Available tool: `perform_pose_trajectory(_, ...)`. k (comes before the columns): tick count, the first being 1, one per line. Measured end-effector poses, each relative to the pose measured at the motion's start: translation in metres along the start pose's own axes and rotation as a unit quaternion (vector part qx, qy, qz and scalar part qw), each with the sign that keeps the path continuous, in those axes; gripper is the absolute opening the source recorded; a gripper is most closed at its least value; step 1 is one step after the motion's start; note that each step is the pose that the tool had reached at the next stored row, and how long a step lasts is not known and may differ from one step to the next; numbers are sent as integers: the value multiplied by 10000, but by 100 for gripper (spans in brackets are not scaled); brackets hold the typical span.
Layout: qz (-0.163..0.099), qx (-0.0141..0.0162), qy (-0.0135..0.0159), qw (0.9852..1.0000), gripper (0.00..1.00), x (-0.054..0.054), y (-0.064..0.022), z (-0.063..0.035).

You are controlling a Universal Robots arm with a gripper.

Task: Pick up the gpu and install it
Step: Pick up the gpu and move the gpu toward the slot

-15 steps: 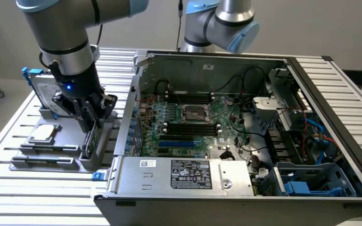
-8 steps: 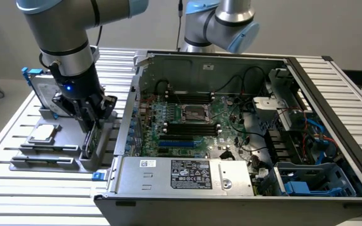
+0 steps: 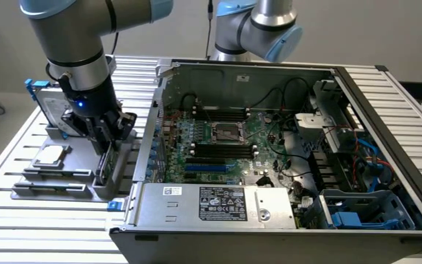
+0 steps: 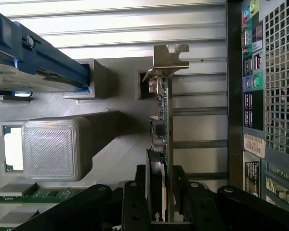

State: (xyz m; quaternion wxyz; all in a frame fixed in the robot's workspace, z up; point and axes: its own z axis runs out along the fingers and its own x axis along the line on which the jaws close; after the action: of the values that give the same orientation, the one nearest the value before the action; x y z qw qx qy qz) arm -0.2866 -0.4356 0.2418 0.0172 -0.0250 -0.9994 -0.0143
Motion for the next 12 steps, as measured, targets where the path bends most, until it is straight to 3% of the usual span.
perform_pose_trajectory(3,0,0,0,10000,35,0,0,0)
perform_pose_trajectory(4,0,1,2,10000,28,1,0,0)
perform_pose_trajectory(12,0,0,0,10000,27,0,0,0)
